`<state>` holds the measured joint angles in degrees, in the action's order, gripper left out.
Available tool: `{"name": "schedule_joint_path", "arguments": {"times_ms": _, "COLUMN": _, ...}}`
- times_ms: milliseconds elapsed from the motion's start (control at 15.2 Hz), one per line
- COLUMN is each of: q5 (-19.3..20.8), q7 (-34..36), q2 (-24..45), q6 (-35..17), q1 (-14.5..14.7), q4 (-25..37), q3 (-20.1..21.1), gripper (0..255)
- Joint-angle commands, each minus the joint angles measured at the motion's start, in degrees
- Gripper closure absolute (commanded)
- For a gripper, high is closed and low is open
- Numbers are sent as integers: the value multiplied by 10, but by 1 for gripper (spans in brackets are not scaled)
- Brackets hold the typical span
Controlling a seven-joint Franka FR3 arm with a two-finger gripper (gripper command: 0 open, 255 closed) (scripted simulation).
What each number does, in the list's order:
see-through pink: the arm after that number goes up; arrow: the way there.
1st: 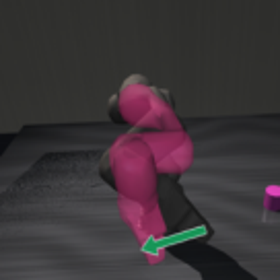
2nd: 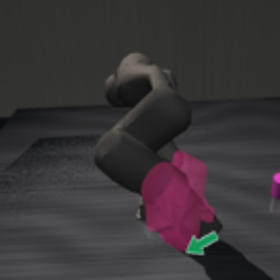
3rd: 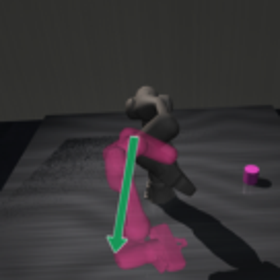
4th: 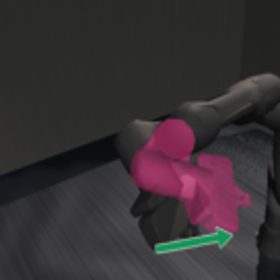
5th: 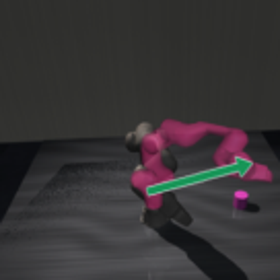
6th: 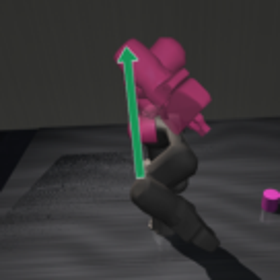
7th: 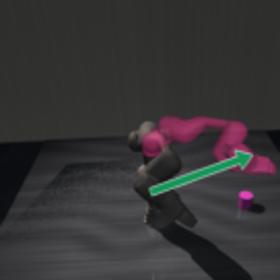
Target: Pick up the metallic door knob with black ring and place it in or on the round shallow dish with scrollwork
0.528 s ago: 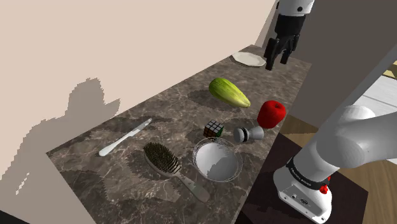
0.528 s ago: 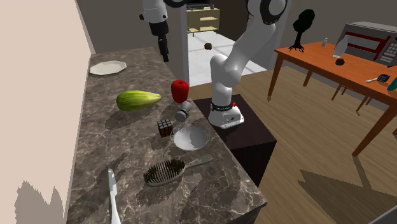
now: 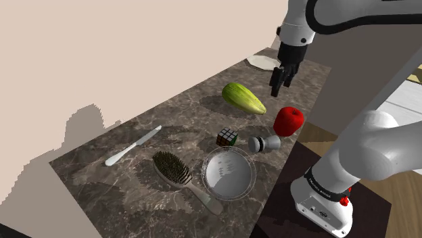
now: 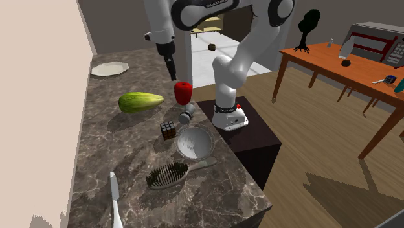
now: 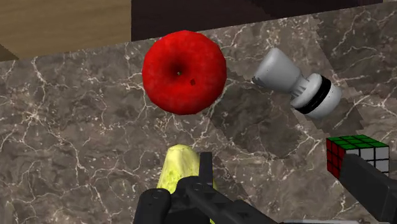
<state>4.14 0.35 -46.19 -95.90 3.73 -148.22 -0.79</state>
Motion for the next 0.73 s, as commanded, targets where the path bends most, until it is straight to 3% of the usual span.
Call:
{"name": "schedule_joint_path", "arguments": {"times_ms": 0, "q5": -8, "q7": -4, "q2": -5, "q6": -31, "q1": 18, "q4": -33, "q3": 13, "gripper": 0}}
{"name": "schedule_joint_path", "arguments": {"times_ms": 660, "q5": -44, "q7": -28, "q2": 16, "q6": -217, "q1": 116, "q4": -185, "q3": 72, "gripper": 0}}
